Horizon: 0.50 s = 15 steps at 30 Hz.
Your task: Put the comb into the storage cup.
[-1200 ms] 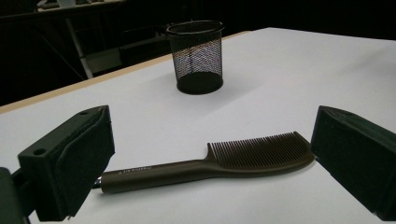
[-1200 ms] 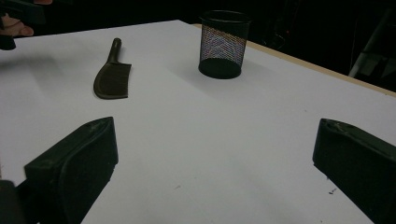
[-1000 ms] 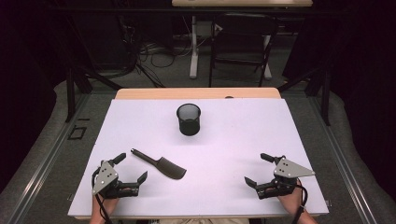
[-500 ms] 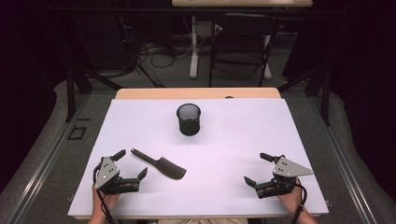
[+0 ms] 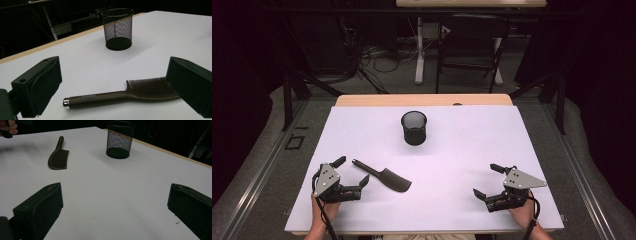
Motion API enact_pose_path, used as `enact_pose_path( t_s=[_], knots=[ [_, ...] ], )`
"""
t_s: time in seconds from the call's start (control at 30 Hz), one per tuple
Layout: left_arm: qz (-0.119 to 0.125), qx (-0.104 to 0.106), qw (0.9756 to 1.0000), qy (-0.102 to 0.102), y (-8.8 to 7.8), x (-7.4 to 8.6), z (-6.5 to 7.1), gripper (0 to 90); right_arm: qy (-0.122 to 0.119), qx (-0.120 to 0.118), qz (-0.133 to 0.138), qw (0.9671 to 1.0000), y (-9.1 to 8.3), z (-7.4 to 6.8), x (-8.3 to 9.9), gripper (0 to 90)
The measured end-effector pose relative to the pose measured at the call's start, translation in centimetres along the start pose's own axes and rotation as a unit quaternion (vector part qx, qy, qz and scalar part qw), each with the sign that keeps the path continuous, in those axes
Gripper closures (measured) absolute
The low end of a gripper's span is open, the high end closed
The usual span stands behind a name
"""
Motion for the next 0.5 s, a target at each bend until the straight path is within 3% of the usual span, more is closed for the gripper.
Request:
enact_pose_path(
  t_s=[0.5],
  knots=[
    [-0.003,-0.002,1.0000,-0.004,1.4,-0.9,-0.5,0.3,-0.005,-0.003,0.001,1.0000,0.1,-0.1,-0.1,0.0]
  ],
)
Point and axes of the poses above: each handheld gripper's, and its own axes: y roughly forward along the jaws, x roughly out of its underside, z roughly to its right, the point moved 4 cm from there along y, roughly forward along the jaws, and after that the axes turned 5 degrees about -z, right-handed, at the moved point
